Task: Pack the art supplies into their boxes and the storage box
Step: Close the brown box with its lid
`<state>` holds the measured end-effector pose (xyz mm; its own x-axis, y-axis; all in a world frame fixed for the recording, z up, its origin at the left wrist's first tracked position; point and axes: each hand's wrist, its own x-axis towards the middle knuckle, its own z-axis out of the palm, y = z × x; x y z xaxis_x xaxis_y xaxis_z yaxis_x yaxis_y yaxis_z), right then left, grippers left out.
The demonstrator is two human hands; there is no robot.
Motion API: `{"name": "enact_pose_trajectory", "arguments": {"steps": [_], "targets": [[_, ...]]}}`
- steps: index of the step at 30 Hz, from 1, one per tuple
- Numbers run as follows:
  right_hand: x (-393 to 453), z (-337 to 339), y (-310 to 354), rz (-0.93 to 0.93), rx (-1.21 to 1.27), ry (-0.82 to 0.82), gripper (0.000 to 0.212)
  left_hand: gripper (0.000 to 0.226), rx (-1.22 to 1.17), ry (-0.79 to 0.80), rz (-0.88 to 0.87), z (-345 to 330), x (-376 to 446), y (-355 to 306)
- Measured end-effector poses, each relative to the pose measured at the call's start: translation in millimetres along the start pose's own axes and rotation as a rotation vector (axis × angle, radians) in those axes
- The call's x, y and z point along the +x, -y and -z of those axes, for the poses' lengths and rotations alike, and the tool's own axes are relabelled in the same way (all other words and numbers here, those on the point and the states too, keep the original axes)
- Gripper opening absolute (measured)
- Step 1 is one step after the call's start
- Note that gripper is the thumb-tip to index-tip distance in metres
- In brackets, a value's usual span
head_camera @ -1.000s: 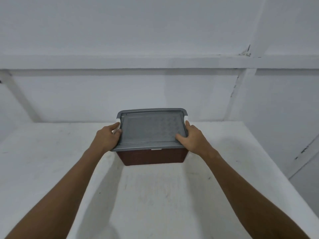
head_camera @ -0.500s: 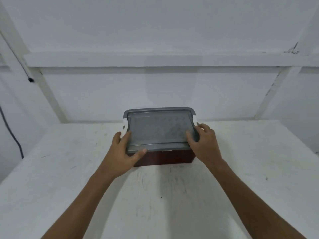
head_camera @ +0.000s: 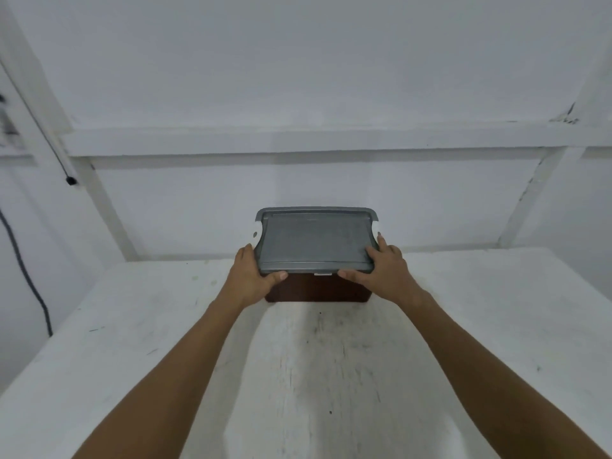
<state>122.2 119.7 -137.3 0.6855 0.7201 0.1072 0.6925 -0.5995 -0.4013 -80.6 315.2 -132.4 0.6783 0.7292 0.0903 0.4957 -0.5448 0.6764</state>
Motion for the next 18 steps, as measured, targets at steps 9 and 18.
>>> {"name": "enact_pose_trajectory", "arguments": {"steps": [9, 18], "targets": [[50, -1, -3, -0.001, -0.008, 0.031, 0.094, 0.073, 0.005, 0.000, 0.073, -7, 44, -8], [70, -3, -7, -0.026, -0.094, 0.038, 0.094, 0.078, 0.019, 0.018, 0.091, -12, 59, -10]]}}
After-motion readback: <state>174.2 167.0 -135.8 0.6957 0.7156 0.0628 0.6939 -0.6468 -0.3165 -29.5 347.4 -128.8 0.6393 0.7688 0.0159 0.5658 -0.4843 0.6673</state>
